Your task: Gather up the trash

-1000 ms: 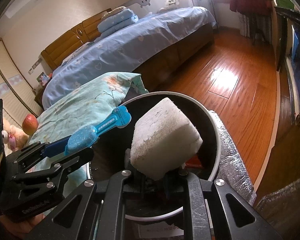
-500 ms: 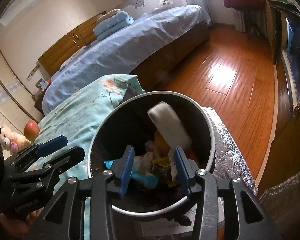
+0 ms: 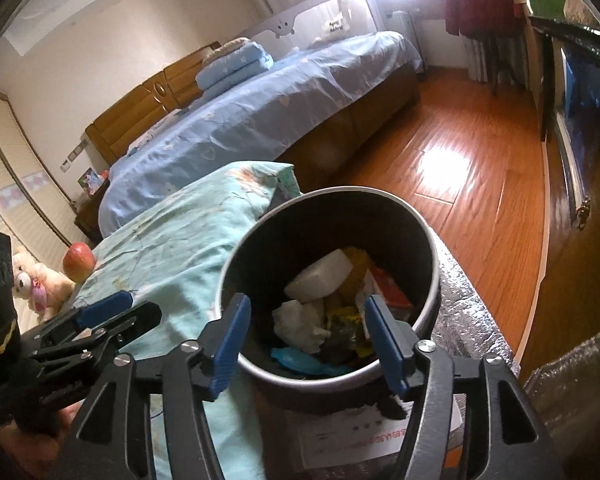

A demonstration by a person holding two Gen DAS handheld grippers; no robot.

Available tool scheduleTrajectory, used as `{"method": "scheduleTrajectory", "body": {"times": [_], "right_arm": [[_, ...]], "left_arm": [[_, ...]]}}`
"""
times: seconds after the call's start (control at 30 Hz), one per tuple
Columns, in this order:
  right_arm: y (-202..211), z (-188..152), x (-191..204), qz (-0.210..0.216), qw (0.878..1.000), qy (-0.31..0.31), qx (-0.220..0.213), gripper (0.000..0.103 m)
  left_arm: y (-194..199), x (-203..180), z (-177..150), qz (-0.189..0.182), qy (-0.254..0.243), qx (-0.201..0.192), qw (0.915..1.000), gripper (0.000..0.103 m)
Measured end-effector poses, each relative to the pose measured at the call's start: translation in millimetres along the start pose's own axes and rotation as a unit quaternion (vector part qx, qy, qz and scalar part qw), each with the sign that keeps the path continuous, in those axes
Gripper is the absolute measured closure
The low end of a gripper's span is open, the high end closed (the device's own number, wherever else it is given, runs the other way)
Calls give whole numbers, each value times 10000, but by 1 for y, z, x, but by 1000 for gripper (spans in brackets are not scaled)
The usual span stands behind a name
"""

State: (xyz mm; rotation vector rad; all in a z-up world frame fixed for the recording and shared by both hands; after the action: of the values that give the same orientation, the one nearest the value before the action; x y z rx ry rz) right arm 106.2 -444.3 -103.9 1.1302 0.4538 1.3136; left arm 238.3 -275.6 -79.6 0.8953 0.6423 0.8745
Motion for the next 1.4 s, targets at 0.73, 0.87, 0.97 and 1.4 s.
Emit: {"method": "scheduleTrajectory", "body": {"times": [0.73,0.87,0.97,1.4], "right_arm": [[36,-28,87,-94,9935,665,-914,15],[59,-28,105,-181,9872,881,-1317,4],[72,-31,113,-325,9811,1028,-1607,0],[57,-59,112,-556,9740,1080,-1912,0]], "left_arm": [[103,55,-87,363,748,-997,9915,39],[127,59,-96,367,823,-1372,9864,37],[144,63,-108,496,910,-1799,9782,11],[158,54,-166,1504,818,-2479,9535,1]]}}
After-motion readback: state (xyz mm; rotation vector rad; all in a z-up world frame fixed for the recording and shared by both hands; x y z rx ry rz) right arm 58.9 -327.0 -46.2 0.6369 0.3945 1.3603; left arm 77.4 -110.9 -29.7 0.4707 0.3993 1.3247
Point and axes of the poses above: each gripper's, at about its wrist camera, not at the fingertips, and y roughly against the way its jaws point, x to its left, z to its top, the point moved 7 cm from there along -y, roughly the way its jaws point, and after that the axes turned 12 degrees about x, right-handed, at the moved point
